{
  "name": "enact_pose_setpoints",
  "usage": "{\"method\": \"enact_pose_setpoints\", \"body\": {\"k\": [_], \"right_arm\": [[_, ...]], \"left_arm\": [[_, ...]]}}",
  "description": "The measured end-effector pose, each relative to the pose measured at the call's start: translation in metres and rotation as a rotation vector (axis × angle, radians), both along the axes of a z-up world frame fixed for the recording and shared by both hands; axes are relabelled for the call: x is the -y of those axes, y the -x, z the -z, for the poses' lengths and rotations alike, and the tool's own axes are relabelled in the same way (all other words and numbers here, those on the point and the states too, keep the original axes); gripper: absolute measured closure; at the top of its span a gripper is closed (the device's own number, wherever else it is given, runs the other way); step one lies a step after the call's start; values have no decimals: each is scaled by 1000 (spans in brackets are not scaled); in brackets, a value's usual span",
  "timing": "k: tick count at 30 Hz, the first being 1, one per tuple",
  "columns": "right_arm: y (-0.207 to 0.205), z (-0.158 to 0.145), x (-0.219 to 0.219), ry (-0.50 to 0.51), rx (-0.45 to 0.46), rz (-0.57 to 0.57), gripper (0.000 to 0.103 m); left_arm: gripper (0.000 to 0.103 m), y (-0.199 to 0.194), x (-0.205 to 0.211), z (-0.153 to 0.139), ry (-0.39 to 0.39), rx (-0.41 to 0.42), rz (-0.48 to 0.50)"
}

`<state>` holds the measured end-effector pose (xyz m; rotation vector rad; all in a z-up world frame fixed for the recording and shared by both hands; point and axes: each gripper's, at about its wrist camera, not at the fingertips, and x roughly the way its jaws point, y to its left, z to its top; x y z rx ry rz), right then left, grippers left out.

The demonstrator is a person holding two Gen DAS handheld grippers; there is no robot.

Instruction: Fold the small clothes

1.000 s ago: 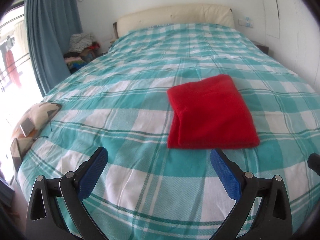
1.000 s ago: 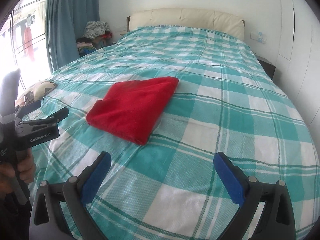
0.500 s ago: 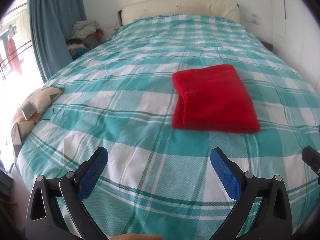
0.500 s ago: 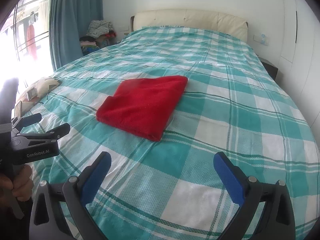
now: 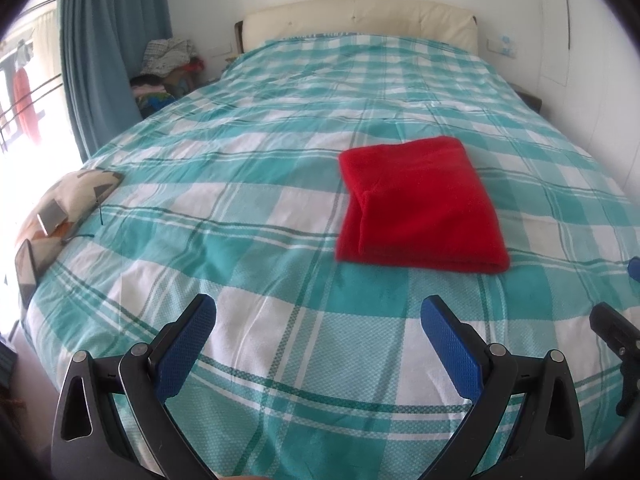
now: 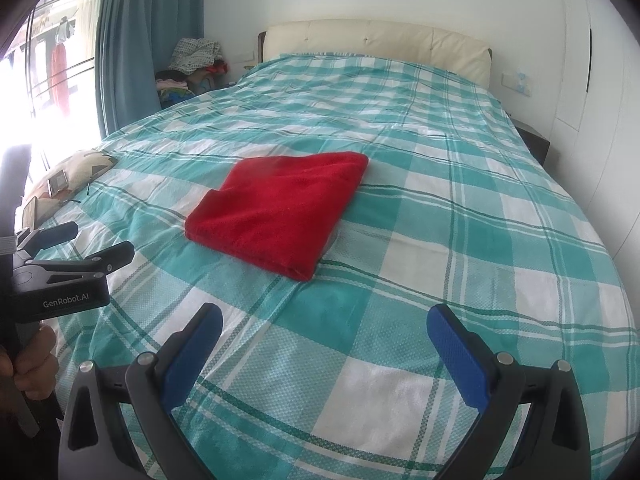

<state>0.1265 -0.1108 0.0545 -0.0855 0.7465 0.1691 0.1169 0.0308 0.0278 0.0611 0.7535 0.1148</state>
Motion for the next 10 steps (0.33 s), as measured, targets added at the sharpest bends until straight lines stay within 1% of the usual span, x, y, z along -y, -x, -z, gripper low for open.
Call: {"method": "enact_pose_setpoints", "body": {"k": [10], "right_arm": [[1,0,-1,-2,13,-3,2]], "left_arm": [[0,4,3,-4,-24,23,-5]]}}
